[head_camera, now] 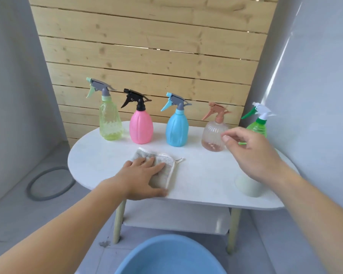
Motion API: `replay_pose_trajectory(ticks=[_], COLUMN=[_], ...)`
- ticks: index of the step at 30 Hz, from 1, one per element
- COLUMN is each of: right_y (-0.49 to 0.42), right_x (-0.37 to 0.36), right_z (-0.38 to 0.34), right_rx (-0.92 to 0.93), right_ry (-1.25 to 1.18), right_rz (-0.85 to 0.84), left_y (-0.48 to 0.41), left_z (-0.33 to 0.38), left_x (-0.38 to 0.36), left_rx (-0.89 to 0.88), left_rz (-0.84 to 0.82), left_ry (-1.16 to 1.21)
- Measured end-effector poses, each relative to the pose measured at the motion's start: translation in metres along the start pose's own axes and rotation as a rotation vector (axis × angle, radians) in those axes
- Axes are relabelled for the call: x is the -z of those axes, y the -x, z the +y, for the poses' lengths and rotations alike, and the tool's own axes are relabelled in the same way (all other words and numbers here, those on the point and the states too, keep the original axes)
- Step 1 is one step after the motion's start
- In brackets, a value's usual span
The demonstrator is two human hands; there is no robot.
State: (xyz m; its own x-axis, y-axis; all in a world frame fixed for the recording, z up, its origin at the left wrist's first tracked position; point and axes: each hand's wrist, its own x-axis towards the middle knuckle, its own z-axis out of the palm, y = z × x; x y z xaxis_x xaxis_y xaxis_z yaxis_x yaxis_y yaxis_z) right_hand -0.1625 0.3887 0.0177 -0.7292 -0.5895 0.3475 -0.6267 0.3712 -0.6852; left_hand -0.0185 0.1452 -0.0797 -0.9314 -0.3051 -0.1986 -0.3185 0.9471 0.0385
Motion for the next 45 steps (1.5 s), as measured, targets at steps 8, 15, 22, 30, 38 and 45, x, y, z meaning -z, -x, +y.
replay_pose_trajectory(ticks=[8,15,22,30,38,45], right_y=[0.025,0.028,0.027,0.029,0.029,0.022], right_x=[0.038,0.038,0.04,0.046,0.039,0.033], right_z=[0.055,0.101,0.129,0.141,0.146,0.148], right_rx=[-0.17,-0.295,-0.405,-0.411,-0.355,-0.326], right_ry=[0.117,0.171,0.141,0.24,0.189,0.197], right_rz=[0.098,0.099,0.043,0.022,-0.015,-0.008], left_y=[-0.009,-0.038,-0.036,-0.02,-0.036,-0.019], left_z=[0.026,0.071,0.09,0.055,0.095,0.108], left_x=[0.004,0.007,-0.01,-0.008,-0.011,-0.011], left_rx=[0.299,0.27,-0.061,0.0,-0.01,-0.086], left_rz=[0.257,0.245,0.056,0.047,0.107,0.102], left_ry=[0.496,0.786,0.279,0.164,0.235,0.545])
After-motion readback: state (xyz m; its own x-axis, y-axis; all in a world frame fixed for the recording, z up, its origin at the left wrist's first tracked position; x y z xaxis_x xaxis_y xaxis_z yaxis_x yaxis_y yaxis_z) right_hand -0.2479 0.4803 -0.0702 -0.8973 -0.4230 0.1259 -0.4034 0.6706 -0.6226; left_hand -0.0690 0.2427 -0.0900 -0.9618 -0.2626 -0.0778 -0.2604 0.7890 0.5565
